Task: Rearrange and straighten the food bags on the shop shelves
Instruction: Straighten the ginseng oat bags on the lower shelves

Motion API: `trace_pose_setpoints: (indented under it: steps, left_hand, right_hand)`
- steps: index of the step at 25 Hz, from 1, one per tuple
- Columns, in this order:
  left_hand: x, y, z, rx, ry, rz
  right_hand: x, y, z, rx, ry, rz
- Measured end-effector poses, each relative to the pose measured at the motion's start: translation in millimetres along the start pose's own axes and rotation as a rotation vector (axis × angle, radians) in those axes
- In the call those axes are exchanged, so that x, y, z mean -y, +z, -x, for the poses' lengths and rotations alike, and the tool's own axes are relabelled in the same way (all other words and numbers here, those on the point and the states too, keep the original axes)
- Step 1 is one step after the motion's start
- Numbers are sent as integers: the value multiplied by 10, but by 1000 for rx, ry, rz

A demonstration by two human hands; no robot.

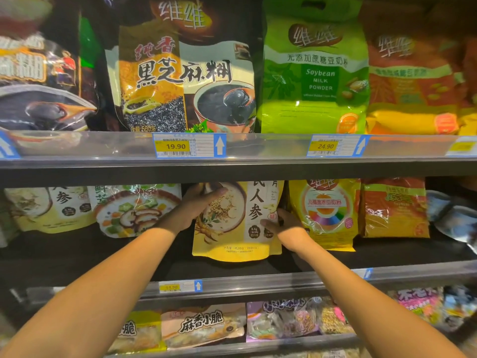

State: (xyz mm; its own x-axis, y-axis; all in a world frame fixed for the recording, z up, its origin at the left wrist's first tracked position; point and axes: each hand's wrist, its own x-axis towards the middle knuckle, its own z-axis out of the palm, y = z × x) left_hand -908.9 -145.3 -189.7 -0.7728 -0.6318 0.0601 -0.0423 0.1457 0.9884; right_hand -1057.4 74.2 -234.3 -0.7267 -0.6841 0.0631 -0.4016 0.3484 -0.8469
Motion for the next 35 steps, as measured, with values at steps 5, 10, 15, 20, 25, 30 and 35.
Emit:
trace_pose_setpoints:
  steps: [5,10,15,20,25,30,35]
  left_hand:
    - [-132,49,265,14,3,113]
    - [-192,224,575,-2,-53,133]
    - [-142,451,924,66,-243,184]
    - [-196,659,1362,89,-144,79]
    - [-179,840,1920,105,-93,168]
    - [-99,915,2582,43,-77,117]
    - [-168,772,3170,-13,-69,143]
  right_hand:
    - [37,-217,280,-18,-39,-190]
    - [14,-411,677,-8,-103,-246]
    - [-109,-578,1109,-1,-132,-279]
    - [-246,-761,1573,35,-126,-312]
    - [-372,-862,2036,73,-116,-353]
    - [-498,-857,2527,138,-119,-350]
    - [-389,-719,2900,186,-123,-370]
